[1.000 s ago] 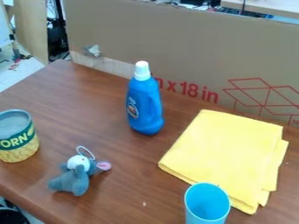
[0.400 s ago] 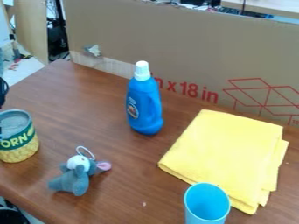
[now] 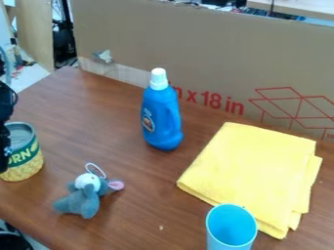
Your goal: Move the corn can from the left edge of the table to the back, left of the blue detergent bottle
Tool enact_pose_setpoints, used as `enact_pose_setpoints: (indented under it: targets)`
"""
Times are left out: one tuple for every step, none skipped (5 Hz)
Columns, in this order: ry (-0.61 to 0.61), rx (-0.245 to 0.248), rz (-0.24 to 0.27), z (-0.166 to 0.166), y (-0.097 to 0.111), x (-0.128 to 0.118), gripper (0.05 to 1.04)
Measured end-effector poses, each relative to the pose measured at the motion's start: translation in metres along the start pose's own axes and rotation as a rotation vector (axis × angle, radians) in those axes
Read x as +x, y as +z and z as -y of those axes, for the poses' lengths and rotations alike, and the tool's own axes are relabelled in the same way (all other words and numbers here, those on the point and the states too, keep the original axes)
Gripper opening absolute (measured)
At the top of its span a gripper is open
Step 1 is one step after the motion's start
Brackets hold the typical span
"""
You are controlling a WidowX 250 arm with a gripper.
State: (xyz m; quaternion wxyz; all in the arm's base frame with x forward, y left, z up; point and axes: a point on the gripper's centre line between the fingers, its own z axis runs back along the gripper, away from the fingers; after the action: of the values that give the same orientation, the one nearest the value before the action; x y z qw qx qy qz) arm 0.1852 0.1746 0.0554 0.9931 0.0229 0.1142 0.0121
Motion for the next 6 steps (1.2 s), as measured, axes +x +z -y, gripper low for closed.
enact_pose_setpoints:
  targets:
    - [0.021, -0.015, 0.142, -0.002, 0.004, 0.031, 1.003]
    - [0.035, -0.032, 0.229, -0.006, 0.012, 0.063, 1.003]
    - [-0.016, -0.036, 0.215, -0.001, 0.019, 0.097, 1.003]
    - [-0.047, -0.037, 0.231, -0.007, 0.026, 0.124, 1.003]
    - [-0.044, -0.029, 0.262, -0.015, 0.035, 0.14, 1.002]
    - [-0.003, 0.011, 0.28, -0.022, 0.049, 0.146, 1.002]
